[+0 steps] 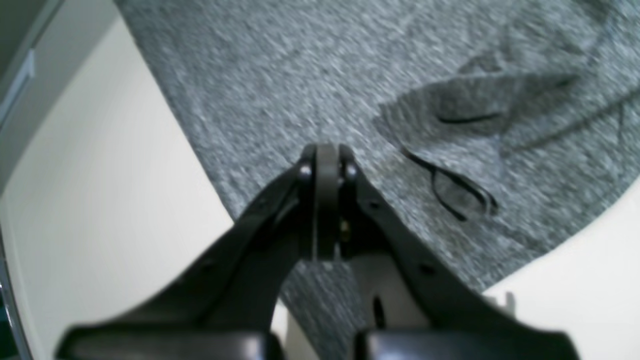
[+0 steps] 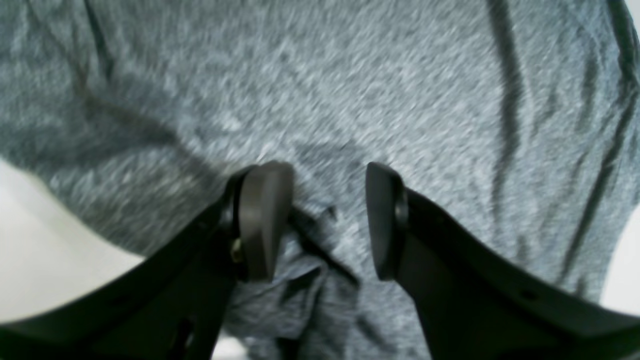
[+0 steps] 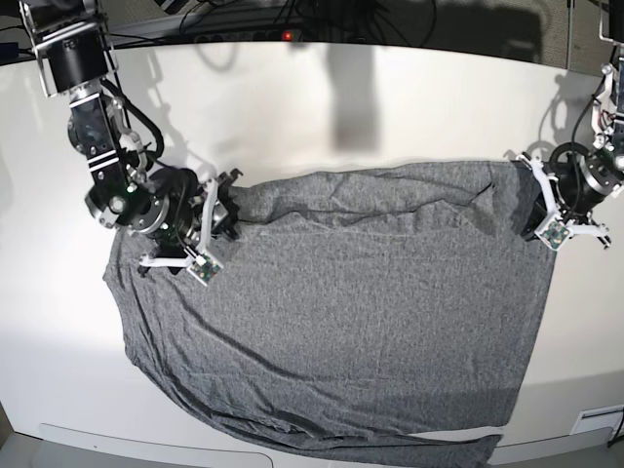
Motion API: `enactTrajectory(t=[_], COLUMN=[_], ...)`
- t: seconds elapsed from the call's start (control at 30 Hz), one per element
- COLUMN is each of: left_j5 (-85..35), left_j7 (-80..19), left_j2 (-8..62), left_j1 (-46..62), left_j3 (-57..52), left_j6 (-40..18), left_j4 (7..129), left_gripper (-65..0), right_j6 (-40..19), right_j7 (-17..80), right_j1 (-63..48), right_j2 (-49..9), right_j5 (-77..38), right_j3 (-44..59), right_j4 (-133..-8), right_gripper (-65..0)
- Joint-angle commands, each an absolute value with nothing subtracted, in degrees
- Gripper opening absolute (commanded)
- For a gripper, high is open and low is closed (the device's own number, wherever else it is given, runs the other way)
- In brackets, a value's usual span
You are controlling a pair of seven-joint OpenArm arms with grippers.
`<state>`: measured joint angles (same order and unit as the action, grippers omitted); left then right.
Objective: Fold the T-shirt properly
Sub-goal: 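Lift the shoulder edge and pull it toward the hem with both grippers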
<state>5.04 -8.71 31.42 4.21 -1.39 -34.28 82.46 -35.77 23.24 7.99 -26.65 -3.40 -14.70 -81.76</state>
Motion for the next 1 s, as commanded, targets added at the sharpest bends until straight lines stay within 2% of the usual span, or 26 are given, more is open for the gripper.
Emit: enactTrajectory(t=[0.0,0.13,0.23,0.33,0.43,0.5,0.6,0.77,0.97], left_j5=[4.4,4.4,4.4,4.4,4.5,5.8,10.3,21.8,26.1], left_j7=[-8.7,-12.4,-16.4,-20.0,-20.1,-19.7,-15.9,-2.2,2.0], left_j2=[32.4,32.6,32.6,32.8,34.6,36.3,38.3,38.4,37.6], left_j1=[3.7,3.8,3.8,3.8,5.0,6.7,9.9,13.6,13.8], left_j3=[-1.8,-1.8,-1.8,-1.8,-1.8,-1.8,-1.8,-1.8,-1.7], left_j6=[-33.8,-40.0,-40.0,-40.0,-40.0,-40.0,-40.0,-40.0,-40.0], left_j4=[83.4,85.6,88.2,89.6,89.6,89.6,89.6,89.5,85.5], left_gripper=[-62.3,-61.8,-60.2,-53.7,-48.6,-47.4,-45.8,-45.8,-45.8], right_j6=[-35.2,-35.3,-35.6,-35.6,-35.6,-35.6,-35.6,-35.6,-35.6], right_j7=[23.1,26.8,29.5,31.4,33.3,34.2,34.4,34.6,36.3], right_j1=[9.4,9.5,9.4,9.4,9.3,9.3,9.4,9.3,9.3], right_j2=[-27.4,-28.1,-28.8,-29.9,-31.2,-31.9,-32.4,-31.9,-31.9], right_j5=[-4.2,-5.2,-5.2,-6.6,-9.0,-9.6,-9.6,-9.7,-9.6], right_j3=[-14.2,-14.2,-14.2,-14.2,-14.2,-14.2,-14.2,-14.3,-14.3], right_j4=[-82.9,-85.0,-87.3,-88.5,-88.5,-88.5,-88.5,-88.5,-88.5], right_gripper=[-37.0,-37.0,-37.0,-37.0,-37.0,-37.0,-37.0,-37.0,-37.0])
